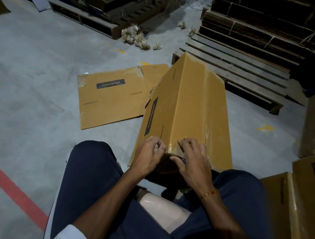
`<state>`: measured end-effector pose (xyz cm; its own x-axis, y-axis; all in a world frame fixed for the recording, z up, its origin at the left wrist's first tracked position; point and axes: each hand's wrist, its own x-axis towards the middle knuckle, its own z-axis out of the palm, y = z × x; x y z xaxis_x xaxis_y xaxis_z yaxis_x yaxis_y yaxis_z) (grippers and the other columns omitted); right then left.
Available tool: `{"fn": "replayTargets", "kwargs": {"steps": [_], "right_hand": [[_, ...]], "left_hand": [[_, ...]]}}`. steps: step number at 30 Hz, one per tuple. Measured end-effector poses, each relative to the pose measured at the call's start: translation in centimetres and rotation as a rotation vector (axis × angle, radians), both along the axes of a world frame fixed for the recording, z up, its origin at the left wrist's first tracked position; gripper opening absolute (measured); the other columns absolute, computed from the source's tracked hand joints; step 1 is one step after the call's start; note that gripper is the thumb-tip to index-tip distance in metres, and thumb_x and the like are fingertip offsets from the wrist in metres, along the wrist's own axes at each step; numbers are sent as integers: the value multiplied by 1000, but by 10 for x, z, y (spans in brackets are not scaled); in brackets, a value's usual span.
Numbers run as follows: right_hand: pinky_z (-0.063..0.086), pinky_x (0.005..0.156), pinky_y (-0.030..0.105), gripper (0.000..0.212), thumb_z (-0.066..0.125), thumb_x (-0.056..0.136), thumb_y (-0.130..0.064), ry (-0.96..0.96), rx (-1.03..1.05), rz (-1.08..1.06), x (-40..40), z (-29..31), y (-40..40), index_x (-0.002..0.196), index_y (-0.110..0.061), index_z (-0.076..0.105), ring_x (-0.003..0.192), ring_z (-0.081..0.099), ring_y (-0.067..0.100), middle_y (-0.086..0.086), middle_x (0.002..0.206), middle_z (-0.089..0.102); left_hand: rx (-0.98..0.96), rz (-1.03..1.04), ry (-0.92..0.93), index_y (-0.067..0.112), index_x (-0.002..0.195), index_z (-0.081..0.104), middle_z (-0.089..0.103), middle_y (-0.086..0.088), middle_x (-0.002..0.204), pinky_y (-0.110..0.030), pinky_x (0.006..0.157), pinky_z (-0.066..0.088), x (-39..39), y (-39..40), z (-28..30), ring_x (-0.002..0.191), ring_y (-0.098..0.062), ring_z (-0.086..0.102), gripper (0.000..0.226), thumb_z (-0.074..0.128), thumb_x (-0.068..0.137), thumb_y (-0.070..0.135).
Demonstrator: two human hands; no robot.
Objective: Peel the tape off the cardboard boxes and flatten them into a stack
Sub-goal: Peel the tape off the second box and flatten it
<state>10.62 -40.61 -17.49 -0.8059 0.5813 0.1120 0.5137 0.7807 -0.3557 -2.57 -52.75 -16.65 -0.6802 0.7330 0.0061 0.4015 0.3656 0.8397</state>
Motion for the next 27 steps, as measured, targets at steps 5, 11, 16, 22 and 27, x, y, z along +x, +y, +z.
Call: {"fn": "replayTargets", "kwargs": {"steps": [5, 11, 16, 22, 27], "right_hand": [[54, 73, 39, 53, 66, 89, -53, -15, 4, 14, -3, -2, 1, 132, -29, 48, 110, 42, 19, -11, 140, 43], [52, 77, 37, 53, 65, 90, -53, -24, -2, 22, -10, 0, -3, 135, -28, 50, 114, 42, 20, -11, 145, 42], [53, 82, 39, 56, 68, 89, -52, -10, -68, 65, -14, -2, -9, 136, -28, 49, 116, 40, 19, -11, 146, 40], [48, 77, 40, 39, 51, 89, -45, 211, -462, 172, -19, -2, -20, 122, -24, 55, 102, 48, 19, -12, 119, 54], [50, 66, 40, 26, 54, 104, -33, 485, -1026, -109, -24, 1, -19, 92, -10, 58, 73, 60, 19, 5, 83, 65]], "left_hand": [[-53, -61, -268, 15, 83, 58, 65, -7, 78, -26, 51, 47, -3, -10, 18, 57, -10, 57, 13, 62, 95, 13], [-63, -29, -501, -1, 89, 60, 69, -12, 74, -27, 50, 39, -16, -11, 32, 53, -14, 54, 8, 59, 93, 6], [-130, -15, -425, 6, 85, 60, 75, -9, 81, -24, 48, 42, -26, -10, 44, 52, -14, 54, 6, 58, 91, 4], [-203, -264, -73, 8, 87, 61, 65, -4, 76, -31, 58, 45, -8, 9, 75, 67, -21, 60, 7, 59, 92, 13], [-204, -179, 190, 20, 115, 68, 71, 3, 84, -32, 69, 55, -26, 5, 82, 69, -11, 64, 19, 64, 97, 21]]}}
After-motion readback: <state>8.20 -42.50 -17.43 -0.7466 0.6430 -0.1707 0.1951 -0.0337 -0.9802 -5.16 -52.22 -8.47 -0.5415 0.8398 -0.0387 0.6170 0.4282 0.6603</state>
